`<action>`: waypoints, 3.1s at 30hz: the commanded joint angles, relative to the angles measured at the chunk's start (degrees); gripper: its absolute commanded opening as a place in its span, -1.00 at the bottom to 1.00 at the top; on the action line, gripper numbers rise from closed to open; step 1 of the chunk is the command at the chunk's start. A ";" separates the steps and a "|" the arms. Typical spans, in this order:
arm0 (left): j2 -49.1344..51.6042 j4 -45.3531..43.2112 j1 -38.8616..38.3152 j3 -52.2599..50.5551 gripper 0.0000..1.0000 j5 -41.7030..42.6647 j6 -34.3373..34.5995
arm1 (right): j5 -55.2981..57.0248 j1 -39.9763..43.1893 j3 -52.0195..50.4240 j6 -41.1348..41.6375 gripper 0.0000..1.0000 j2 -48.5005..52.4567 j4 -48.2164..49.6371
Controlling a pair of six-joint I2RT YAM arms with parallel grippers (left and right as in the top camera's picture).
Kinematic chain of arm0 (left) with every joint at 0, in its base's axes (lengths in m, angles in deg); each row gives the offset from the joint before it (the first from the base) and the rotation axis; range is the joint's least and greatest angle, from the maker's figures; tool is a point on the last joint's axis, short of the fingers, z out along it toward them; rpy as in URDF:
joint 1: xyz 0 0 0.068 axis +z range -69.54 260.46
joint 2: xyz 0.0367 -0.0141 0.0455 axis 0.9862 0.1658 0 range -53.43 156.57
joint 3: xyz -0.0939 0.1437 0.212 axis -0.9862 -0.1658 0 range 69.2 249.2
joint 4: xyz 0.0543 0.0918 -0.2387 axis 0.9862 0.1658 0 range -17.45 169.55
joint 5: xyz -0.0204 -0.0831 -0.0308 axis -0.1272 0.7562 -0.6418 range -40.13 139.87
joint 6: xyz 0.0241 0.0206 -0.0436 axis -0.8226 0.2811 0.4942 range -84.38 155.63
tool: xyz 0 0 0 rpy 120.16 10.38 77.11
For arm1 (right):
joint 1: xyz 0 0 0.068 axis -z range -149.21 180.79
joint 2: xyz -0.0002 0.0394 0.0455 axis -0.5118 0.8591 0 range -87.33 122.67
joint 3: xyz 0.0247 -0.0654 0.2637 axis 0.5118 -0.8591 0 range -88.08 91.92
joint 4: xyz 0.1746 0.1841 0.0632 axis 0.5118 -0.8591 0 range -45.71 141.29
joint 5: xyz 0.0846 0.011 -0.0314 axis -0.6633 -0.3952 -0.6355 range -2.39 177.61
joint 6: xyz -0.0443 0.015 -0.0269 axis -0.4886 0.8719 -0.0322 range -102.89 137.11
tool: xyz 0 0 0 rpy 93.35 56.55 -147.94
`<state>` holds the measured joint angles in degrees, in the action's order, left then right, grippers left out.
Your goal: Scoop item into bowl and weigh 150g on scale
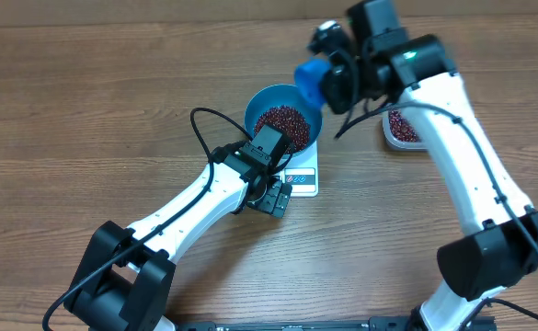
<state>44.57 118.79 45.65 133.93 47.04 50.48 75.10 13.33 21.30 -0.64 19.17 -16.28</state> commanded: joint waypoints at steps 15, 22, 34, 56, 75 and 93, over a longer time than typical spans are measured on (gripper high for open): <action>-0.98 -0.02 -0.11 -0.50 0.99 -0.57 0.35 | 1.81 25.57 1.42 6.84 -0.93 -0.83 -10.69; -0.98 0.00 -0.11 -0.50 0.99 -0.59 0.35 | 9.11 27.17 -3.69 6.82 -0.93 -0.61 -7.89; -0.98 -1.84 -0.11 -0.50 0.99 -0.57 0.37 | 12.07 27.17 -12.28 6.80 -0.93 -0.57 3.45; -0.98 -4.52 -0.09 -0.50 0.99 -1.20 0.35 | 13.40 27.17 -15.78 5.51 -0.93 -0.13 6.51; -0.98 -4.11 -0.09 -0.50 0.99 -1.20 0.33 | 9.33 23.32 -23.67 5.97 -0.92 0.02 6.80; -0.98 -3.82 -0.11 -0.50 0.99 -1.20 0.33 | -4.33 23.43 -23.65 5.99 -0.93 0.02 4.02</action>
<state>44.57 114.77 45.65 133.73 46.58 50.48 74.49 36.81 -2.06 5.15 18.68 -12.21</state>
